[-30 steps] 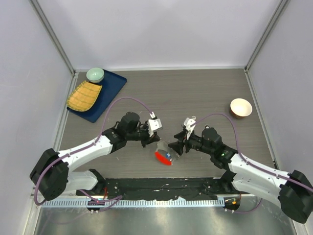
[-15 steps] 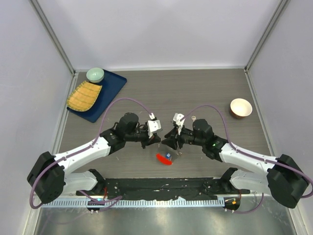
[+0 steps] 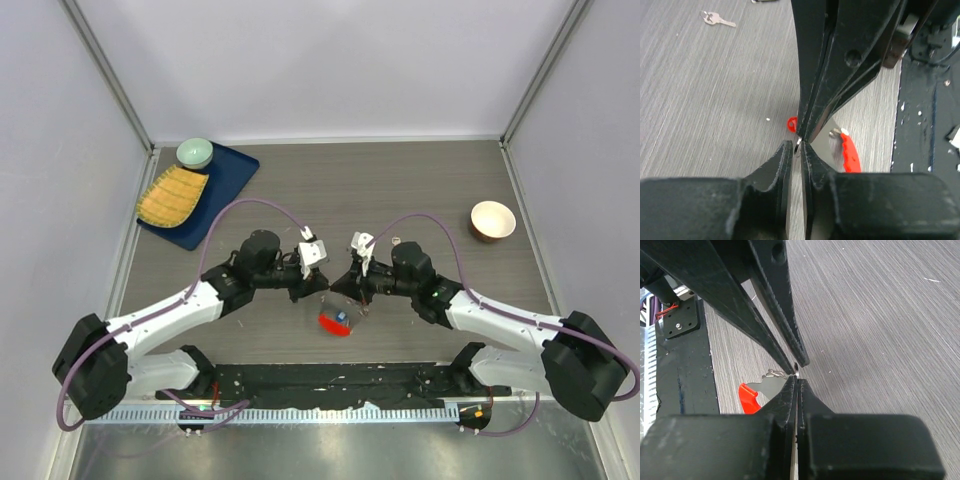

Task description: Put the keys on the keyring

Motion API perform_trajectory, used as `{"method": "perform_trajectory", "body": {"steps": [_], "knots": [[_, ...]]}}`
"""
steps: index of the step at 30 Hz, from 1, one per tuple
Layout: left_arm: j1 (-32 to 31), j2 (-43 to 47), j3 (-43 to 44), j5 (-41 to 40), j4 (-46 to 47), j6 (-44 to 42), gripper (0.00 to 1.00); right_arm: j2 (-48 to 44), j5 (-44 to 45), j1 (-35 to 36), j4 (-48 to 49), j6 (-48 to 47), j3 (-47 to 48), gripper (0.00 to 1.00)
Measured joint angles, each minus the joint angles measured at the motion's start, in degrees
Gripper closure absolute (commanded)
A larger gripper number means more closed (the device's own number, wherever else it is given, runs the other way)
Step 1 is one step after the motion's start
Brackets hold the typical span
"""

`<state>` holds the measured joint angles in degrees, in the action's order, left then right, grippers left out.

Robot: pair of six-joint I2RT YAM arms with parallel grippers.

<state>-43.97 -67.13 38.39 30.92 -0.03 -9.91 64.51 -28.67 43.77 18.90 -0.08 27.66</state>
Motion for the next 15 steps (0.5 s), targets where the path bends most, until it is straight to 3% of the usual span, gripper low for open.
{"method": "perform_trajectory", "body": {"steps": [3, 6, 15], "knots": [[0.0, 1.8, -1.3, -0.5, 3.8, 2.9, 0.83, -0.2, 0.0, 0.0, 0.6, 0.7, -0.1, 0.99], [0.0, 5.3, -4.7, -1.6, 9.5, 6.7, 0.7, -1.3, 0.0, 0.0, 3.4, 2.3, -1.1, 0.99], [0.0, 14.2, -19.8, -7.8, 30.1, 20.7, 0.6, -4.0, -1.6, 0.0, 16.8, 9.2, -6.3, 0.99]]}}
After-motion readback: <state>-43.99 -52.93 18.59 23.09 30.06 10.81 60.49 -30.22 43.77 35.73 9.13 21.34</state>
